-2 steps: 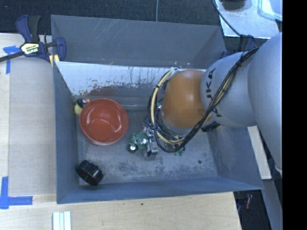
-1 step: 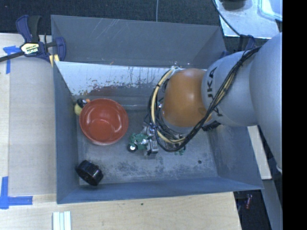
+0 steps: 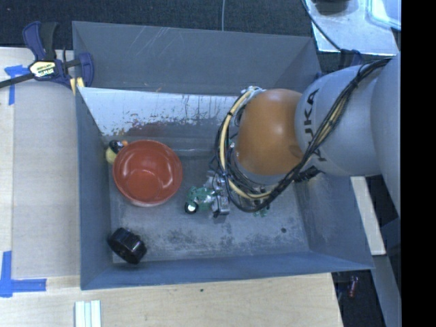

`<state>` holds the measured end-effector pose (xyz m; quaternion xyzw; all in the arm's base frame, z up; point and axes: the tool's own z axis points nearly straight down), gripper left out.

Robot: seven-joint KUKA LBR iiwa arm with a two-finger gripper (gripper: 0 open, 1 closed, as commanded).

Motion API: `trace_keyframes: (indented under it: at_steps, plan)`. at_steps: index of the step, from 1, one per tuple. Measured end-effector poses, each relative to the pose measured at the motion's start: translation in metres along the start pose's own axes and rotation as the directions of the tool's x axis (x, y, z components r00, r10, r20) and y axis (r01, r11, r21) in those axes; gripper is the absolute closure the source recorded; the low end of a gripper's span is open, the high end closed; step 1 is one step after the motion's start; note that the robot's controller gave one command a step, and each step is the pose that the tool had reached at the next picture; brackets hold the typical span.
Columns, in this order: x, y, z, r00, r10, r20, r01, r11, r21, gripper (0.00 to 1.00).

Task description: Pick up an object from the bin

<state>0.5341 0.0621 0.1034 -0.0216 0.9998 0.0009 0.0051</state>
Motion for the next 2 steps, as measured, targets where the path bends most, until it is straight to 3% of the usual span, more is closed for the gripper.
trace_keyframes:
  at_steps: [2]
  plan:
    - [-0.002,0.000,-0.060,1.000,0.001,0.005,-0.001,1.000,0.000,1.00]
